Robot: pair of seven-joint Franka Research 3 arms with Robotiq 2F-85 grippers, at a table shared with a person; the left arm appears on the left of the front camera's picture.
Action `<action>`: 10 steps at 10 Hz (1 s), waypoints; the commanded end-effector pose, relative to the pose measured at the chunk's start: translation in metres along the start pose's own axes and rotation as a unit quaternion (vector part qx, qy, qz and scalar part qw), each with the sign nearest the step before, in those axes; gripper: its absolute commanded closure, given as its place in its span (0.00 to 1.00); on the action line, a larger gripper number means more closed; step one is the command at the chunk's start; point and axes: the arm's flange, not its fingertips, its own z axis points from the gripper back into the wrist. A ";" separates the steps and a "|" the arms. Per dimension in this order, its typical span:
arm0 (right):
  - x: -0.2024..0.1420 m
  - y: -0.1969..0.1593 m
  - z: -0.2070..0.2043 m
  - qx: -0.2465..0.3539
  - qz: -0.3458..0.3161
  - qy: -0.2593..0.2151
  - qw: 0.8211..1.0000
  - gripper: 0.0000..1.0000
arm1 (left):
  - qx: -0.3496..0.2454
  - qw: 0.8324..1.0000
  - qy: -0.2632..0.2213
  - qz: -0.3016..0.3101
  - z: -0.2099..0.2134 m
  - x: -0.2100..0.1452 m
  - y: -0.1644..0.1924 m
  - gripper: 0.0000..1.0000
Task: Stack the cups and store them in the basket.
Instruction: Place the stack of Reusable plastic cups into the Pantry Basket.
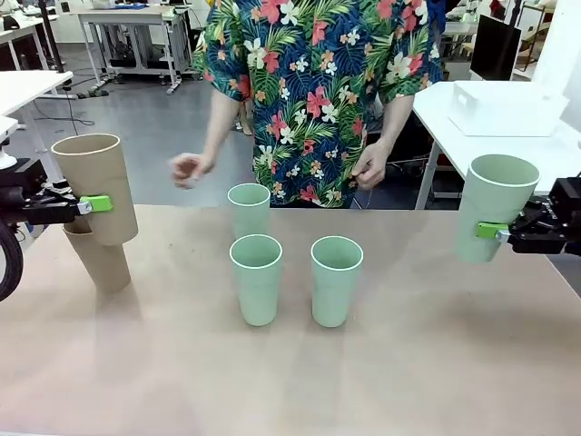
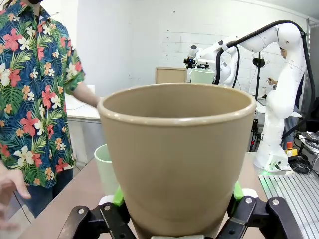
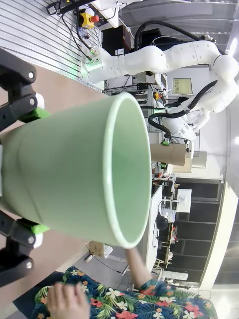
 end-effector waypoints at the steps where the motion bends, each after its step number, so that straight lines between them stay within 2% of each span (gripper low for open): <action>1: 0.002 0.000 0.001 -0.001 0.005 0.001 1.000 0.15 | 0.000 1.000 0.000 -0.002 0.000 0.001 0.000 0.15; 10: 0.002 0.000 0.001 -0.001 0.005 0.001 1.000 0.15 | 0.000 1.000 0.000 -0.002 0.000 0.001 0.000 0.15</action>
